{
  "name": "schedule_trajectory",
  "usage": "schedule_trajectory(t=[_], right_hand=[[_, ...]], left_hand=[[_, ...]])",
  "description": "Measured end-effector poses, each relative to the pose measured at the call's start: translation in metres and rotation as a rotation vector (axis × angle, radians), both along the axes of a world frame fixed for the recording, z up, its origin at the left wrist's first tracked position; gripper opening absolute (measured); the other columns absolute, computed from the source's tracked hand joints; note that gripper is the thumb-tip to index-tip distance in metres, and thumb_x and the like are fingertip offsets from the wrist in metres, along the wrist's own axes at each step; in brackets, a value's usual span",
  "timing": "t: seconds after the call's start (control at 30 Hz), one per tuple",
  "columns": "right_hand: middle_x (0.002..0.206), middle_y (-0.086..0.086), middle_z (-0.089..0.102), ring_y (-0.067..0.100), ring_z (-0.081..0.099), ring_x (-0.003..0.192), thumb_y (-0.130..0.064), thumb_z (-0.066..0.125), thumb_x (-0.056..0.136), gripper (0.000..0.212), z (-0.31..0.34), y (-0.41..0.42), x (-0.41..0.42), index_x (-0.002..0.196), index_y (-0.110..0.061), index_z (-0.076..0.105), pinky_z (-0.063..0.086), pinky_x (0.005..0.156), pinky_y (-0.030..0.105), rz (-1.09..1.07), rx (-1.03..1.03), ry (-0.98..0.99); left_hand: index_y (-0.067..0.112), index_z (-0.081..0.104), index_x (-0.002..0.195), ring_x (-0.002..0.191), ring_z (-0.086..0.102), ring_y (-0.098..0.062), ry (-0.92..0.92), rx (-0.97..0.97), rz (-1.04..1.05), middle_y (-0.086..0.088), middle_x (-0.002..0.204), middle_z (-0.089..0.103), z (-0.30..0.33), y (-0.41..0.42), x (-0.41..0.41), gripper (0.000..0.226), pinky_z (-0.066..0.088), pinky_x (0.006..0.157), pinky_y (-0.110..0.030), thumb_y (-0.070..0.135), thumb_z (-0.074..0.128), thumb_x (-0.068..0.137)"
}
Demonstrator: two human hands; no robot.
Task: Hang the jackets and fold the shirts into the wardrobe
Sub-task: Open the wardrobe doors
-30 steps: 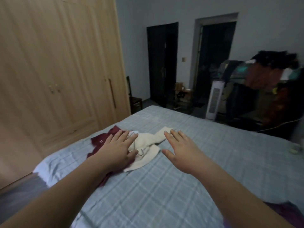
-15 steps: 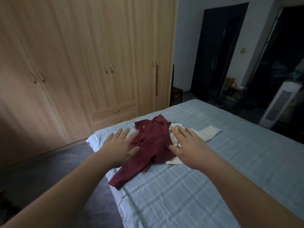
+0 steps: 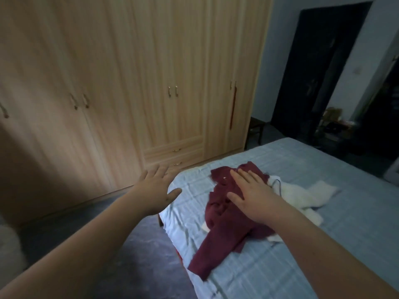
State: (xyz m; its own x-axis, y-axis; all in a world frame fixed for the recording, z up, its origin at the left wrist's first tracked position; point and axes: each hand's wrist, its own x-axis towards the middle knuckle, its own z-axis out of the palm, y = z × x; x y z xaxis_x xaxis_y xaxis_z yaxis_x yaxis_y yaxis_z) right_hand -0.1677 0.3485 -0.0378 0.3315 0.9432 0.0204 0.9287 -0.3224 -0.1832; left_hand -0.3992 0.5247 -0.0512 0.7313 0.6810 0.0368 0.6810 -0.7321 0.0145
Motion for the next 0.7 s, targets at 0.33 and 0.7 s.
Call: schedule_trajectory(t=[0.33, 0.7], right_hand=[[0.164, 0.005, 0.017, 0.025, 0.011, 0.15, -0.07, 0.014, 0.086, 0.088, -0.01, 0.254, -0.089, 0.157, -0.018, 0.016, 0.011, 0.121, 0.035, 0.354, 0.053, -0.037], [0.165, 0.0, 0.007, 0.026, 0.007, 0.151, -0.066, 0.02, 0.093, 0.076, 0.014, 0.576, -0.17, 0.157, -0.029, 0.001, 0.013, 0.121, 0.042, 0.715, 0.158, -0.038]], left_hand=[[0.04, -0.002, 0.154, 0.152, -0.001, -0.028, 0.018, 0.013, 0.314, -0.001, 0.166, 0.001, 0.001, 0.166, -0.131, 0.068, 0.008, 0.122, -0.05, 0.065, 0.023, 0.096], [0.042, -0.005, 0.153, 0.152, -0.003, -0.026, 0.035, 0.086, 0.566, 0.0, 0.166, 0.002, 0.032, 0.385, -0.208, 0.066, 0.007, 0.122, -0.049, 0.062, 0.024, 0.097]])
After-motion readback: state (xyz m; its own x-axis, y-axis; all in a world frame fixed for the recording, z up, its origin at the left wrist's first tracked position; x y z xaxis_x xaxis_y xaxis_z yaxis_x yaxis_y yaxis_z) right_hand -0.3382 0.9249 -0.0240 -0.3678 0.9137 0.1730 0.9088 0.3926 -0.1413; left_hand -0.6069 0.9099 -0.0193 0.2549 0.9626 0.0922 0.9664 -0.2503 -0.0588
